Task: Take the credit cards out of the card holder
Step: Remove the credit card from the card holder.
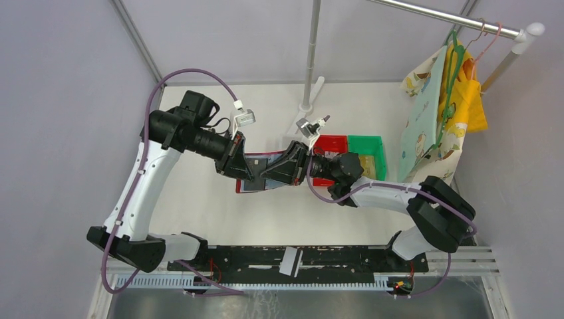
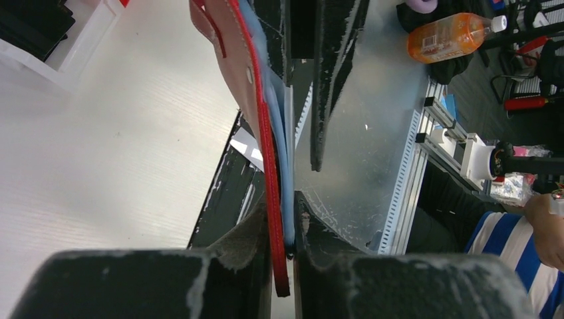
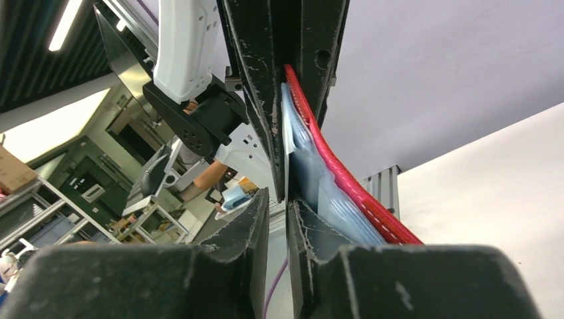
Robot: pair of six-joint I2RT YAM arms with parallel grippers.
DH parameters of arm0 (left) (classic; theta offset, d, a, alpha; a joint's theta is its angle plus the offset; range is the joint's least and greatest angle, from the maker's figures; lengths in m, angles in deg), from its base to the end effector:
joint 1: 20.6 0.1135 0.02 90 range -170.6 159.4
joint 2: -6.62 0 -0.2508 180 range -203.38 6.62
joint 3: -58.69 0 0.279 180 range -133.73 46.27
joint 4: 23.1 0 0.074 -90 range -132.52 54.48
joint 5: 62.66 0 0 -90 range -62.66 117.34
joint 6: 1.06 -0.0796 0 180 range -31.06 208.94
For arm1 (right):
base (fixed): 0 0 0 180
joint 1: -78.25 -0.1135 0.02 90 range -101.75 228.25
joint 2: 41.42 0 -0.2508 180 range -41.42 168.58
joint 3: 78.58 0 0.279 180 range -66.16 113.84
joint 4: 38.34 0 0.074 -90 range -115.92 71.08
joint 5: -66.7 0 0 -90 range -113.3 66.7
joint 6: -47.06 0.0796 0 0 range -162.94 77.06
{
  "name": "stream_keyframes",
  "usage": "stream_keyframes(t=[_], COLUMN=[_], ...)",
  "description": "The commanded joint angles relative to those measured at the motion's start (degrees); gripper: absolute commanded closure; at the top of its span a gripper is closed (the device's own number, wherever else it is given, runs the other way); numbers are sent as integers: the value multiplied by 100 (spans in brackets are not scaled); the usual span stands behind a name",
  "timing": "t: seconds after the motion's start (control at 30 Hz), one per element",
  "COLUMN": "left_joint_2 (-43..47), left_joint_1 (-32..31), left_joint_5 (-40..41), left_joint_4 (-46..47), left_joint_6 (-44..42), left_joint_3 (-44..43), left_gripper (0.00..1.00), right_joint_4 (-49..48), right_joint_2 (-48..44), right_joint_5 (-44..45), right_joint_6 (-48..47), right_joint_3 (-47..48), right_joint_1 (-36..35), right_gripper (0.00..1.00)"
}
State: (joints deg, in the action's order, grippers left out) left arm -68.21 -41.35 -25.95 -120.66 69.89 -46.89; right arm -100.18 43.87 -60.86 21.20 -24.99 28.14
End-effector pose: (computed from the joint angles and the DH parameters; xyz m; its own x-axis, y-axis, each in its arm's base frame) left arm 0.2037 -0.1454 0.3865 -0.6470 0.4538 -0.6127 0.7598 0.3164 -0.5680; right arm 0.1907 0.3038 0.2857 -0.7111 0.2615 -0.6526 -0.7025 -0.3014 0.6447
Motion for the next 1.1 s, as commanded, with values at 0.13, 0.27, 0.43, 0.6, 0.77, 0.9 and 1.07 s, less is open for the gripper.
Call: stream_keyframes(t=[0.13,0.27,0.43,0.6,0.77,0.9,1.07], left_joint_2=[324,451,487,465,469,473,504], left_joint_1=[-17,-23,-20,-13,-11,-13,-20], left_joint_5=[-698,-1013,-1208,-1310,-1414,-1439,-1420], left_joint_4=[121,121,121,130,159,287,375], left_joint_6=[-362,-542,-672,-663,-636,-487,-404], left_joint_3=[-176,-183,-210,-317,-309,-308,-325], left_gripper=[66,64,72,83,90,93,95], right_joint_4=[-2109,-2074,-1912,-1940,-2042,-2203,-2324], right_joint_2=[116,-15,-209,-330,-442,-443,-453], right_joint_5=[241,270,311,297,317,293,301], right_joint_6=[827,760,607,571,555,611,628], right_joint_3=[-116,-182,-337,-522,-636,-548,-538], right_joint_1=[-105,-105,-105,-102,-107,-105,-104], right_gripper=[92,93,94,90,79,75,91])
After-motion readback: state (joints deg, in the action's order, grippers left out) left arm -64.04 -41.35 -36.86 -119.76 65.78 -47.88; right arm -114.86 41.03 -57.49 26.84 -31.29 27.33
